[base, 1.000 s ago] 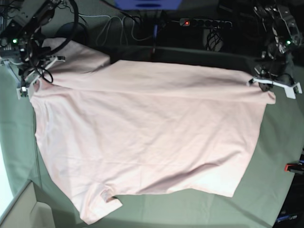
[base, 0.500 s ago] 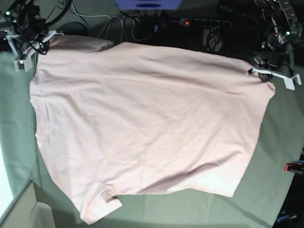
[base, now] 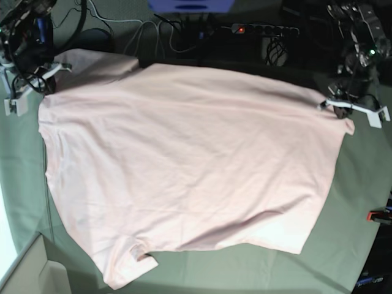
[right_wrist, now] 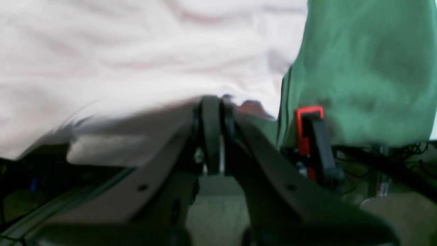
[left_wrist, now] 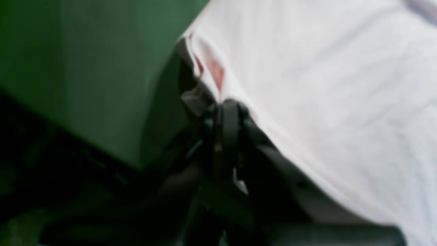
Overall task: Layout the t-shirt on the table in an organized manner, then fold the t-shirt properly
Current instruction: 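Fold the shirt's collar edge over toward the hem with both grippers, then lower the folded edge and release it with the right gripper, then grasp the shirt's collar-side corner with the right gripper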
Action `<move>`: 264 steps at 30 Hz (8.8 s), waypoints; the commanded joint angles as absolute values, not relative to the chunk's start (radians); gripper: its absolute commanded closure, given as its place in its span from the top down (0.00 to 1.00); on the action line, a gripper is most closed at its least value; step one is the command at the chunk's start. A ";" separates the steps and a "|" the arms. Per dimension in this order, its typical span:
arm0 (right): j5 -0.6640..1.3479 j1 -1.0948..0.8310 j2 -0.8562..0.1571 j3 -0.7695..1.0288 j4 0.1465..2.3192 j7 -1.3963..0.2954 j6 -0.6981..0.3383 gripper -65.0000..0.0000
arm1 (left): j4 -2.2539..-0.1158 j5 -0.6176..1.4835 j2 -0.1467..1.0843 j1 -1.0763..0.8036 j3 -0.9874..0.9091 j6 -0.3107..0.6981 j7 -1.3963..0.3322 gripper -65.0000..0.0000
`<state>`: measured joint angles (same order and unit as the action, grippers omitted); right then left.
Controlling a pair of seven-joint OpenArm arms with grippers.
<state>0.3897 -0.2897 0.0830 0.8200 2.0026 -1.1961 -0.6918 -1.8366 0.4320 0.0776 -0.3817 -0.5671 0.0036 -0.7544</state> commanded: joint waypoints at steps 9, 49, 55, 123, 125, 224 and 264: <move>0.398 -0.176 0.050 0.823 1.997 -1.179 -0.698 0.00 | -1.805 0.433 0.090 -0.309 -0.568 0.004 -0.737 0.00; 0.398 0.159 -0.093 0.736 1.495 -1.116 -0.698 0.00 | -1.481 0.432 0.124 -0.004 -0.549 0.004 -0.736 0.00; 0.398 0.151 -0.093 0.728 1.495 -1.098 -0.698 0.01 | -1.394 0.433 0.150 0.021 -0.550 0.002 -0.739 0.11; 0.398 -0.120 -0.048 0.734 1.613 -1.096 -0.698 0.57 | -1.139 0.433 0.209 0.027 -0.596 0.005 -0.618 0.00; 0.398 -0.120 -0.050 0.736 1.606 -1.096 -0.698 0.57 | -1.139 0.433 0.209 0.027 -0.596 0.005 -0.618 0.00; 0.398 0.160 -0.107 0.645 1.544 -1.099 -0.698 0.00 | -1.141 0.435 0.209 0.028 -0.598 0.005 -0.616 0.00; 0.398 -0.008 -0.234 0.731 1.242 -0.961 -0.698 0.58 | -1.141 0.441 0.217 0.021 -0.601 0.005 -0.616 0.00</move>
